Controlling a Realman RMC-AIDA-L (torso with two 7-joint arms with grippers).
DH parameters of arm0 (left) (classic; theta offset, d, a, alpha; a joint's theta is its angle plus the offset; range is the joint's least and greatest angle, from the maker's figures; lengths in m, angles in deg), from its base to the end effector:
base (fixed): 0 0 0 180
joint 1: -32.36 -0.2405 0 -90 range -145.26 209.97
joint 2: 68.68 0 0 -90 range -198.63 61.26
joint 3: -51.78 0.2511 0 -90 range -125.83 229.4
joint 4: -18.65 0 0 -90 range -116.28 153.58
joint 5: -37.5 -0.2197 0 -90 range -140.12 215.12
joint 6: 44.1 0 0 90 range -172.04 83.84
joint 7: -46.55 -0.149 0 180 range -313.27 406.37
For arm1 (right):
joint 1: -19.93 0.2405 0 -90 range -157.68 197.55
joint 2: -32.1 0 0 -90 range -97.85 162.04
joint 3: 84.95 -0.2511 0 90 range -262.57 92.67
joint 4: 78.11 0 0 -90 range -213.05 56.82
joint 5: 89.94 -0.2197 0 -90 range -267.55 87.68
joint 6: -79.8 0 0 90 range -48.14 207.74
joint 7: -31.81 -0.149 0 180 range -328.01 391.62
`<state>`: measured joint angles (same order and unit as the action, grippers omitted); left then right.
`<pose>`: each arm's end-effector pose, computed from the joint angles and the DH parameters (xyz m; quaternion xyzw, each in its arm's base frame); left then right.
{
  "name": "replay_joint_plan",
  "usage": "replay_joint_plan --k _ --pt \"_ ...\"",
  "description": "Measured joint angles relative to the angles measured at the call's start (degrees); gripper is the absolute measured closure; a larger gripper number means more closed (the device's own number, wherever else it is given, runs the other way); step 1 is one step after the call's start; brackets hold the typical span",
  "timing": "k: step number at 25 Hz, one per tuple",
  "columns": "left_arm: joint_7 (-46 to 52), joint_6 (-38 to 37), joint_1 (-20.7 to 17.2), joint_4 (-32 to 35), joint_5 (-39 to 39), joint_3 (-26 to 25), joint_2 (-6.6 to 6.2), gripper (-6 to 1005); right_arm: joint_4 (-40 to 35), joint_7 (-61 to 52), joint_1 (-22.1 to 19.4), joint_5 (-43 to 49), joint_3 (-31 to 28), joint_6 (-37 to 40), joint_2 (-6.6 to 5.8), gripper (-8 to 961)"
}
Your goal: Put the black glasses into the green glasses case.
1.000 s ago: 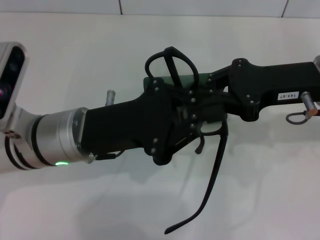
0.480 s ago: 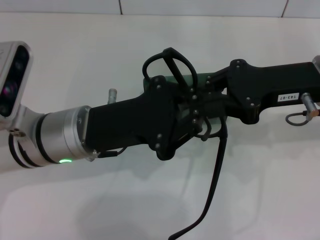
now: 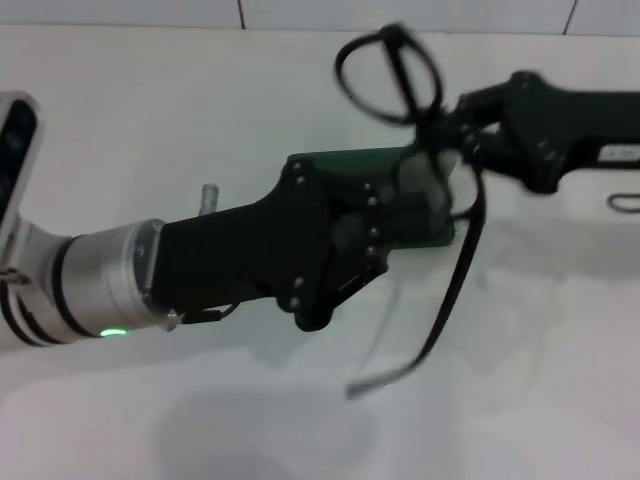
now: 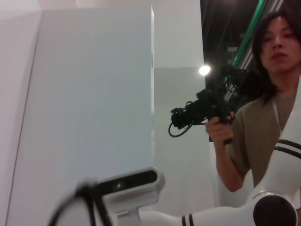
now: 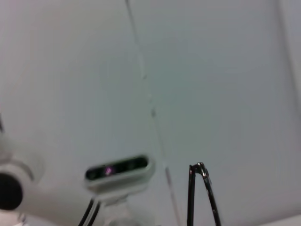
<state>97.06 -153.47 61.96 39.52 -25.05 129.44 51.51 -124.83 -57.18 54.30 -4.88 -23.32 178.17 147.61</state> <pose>-0.1773 0.2676 -0.0371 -0.8426 -0.0058 -0.5385 0.0046 0.1459 0.3472 0.0268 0.9266 -0.0905 -0.3650 0.0069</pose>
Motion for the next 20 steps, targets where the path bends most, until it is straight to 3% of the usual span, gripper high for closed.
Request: replay_joint_plan --k 8,11,15,20 --pt "-0.1 -0.1 -0.2 0.0 -0.9 0.0 -0.17 946 2.5 1.0 -1.0 -12.6 -10.2 8.4 -0.07 883" --pt "-1.6 -0.2 0.2 0.2 -1.8 2.0 0.03 946 5.0 4.3 -0.7 -16.5 -9.6 8.2 0.27 883" --pt "-3.9 -0.8 0.4 0.2 0.8 7.2 0.23 946 13.1 11.6 2.9 -17.4 -7.1 6.8 0.32 883" --pt "-4.2 -2.5 -0.2 0.0 4.7 8.8 0.10 945 18.0 17.3 5.3 -17.1 -0.8 2.0 0.29 883"
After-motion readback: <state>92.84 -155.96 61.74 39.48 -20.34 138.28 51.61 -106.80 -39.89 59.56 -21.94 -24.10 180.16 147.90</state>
